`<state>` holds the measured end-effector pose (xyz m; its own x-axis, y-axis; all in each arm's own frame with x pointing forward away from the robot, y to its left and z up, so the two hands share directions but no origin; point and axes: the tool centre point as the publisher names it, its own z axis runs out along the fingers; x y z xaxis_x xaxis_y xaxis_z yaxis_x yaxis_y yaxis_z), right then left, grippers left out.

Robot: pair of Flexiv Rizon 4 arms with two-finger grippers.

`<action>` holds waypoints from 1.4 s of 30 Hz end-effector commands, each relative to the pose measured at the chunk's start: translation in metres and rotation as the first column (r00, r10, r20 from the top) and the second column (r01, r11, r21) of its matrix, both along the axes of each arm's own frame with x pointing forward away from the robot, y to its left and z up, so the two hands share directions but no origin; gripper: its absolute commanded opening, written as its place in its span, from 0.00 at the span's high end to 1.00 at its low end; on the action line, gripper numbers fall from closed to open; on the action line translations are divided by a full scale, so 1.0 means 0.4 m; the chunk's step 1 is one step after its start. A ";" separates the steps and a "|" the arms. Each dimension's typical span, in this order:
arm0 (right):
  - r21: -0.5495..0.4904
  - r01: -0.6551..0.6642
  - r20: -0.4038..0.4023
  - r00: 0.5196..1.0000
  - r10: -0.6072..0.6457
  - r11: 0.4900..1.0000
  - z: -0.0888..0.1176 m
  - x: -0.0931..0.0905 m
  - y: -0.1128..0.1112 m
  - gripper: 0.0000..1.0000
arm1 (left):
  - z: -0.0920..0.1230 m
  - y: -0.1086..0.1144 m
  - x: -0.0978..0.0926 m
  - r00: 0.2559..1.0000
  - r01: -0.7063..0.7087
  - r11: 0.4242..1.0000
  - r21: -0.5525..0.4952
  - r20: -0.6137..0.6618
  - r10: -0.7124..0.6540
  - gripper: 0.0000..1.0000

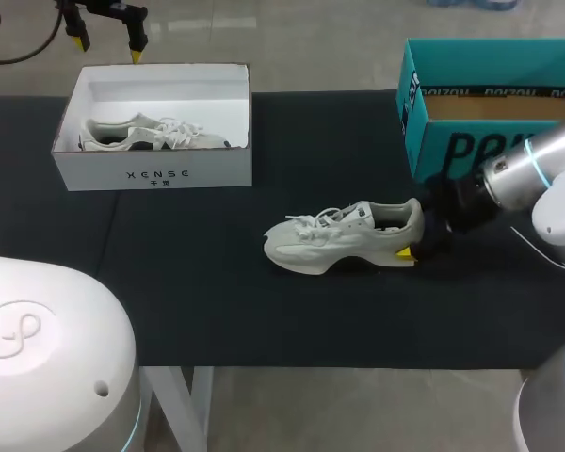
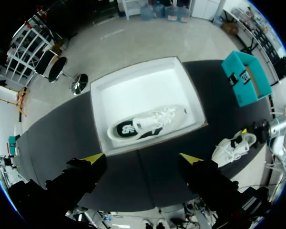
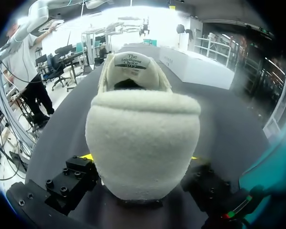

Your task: Take the shoe out of the shoebox, open the shoe tongue, remove and reinsert the insole, then place the shoe into the shoebox

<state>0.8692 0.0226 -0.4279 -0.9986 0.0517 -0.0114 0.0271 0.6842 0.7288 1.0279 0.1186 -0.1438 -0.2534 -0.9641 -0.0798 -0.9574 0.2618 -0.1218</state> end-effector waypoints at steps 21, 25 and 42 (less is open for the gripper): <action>-0.002 0.001 0.002 1.000 -0.001 1.000 -0.003 0.000 0.005 1.00 | -0.005 -0.049 -0.101 0.845 -0.534 0.846 0.007 0.044 0.533 0.00; -0.002 0.001 0.002 1.000 -0.001 1.000 -0.003 0.000 0.005 1.00 | -0.030 -0.147 -0.144 0.718 -0.692 0.721 -0.044 0.069 0.693 0.00; -0.002 0.001 0.002 1.000 -0.001 1.000 -0.003 0.000 0.005 1.00 | -0.053 -0.478 -0.264 0.887 -0.457 0.879 -0.139 -0.004 0.461 0.00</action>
